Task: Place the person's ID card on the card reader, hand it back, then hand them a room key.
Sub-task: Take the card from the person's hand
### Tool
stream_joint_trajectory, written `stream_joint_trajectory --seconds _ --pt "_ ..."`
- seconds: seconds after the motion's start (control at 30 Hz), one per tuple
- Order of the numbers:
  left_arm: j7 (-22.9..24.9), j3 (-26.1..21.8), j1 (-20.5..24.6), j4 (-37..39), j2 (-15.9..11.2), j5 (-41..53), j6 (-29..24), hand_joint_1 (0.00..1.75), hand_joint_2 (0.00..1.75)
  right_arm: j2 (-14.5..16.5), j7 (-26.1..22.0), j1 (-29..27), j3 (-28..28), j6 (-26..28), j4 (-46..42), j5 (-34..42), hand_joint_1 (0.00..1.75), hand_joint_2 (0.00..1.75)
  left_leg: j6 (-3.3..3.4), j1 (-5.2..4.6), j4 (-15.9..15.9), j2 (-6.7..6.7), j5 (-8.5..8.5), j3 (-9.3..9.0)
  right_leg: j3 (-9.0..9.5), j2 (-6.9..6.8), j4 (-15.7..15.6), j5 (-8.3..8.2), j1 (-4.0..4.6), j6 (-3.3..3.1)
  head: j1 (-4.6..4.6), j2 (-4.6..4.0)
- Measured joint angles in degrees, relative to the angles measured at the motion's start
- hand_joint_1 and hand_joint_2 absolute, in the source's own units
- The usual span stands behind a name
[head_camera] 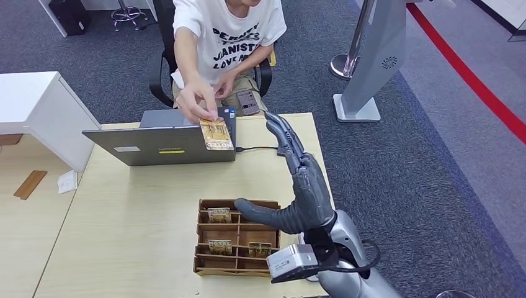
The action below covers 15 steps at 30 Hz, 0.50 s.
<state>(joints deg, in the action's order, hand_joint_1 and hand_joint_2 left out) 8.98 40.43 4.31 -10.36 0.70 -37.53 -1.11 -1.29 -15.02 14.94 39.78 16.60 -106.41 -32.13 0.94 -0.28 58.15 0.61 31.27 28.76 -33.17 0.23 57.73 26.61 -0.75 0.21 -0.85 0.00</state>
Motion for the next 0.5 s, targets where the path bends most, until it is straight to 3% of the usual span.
stream_joint_trajectory --seconds 0.27,0.5 --pt "1.2 1.6 1.0 0.0 0.0 1.2 0.4 0.0 0.0 -0.5 5.8 5.0 2.7 4.8 2.9 -14.0 0.0 1.75 0.0 0.01 0.0 0.0 -0.01 0.0 0.0 0.01 0.0 -0.01 0.0 -0.01 0.0 0.0" --pt "2.5 3.0 2.0 0.0 0.3 2.1 0.8 0.0 0.0 -0.4 11.0 11.7 5.7 4.7 10.1 -24.7 0.0 1.75 0.0 0.01 0.0 0.0 -0.02 0.0 0.0 0.0 0.0 -0.02 0.0 -0.01 -0.01 0.0"
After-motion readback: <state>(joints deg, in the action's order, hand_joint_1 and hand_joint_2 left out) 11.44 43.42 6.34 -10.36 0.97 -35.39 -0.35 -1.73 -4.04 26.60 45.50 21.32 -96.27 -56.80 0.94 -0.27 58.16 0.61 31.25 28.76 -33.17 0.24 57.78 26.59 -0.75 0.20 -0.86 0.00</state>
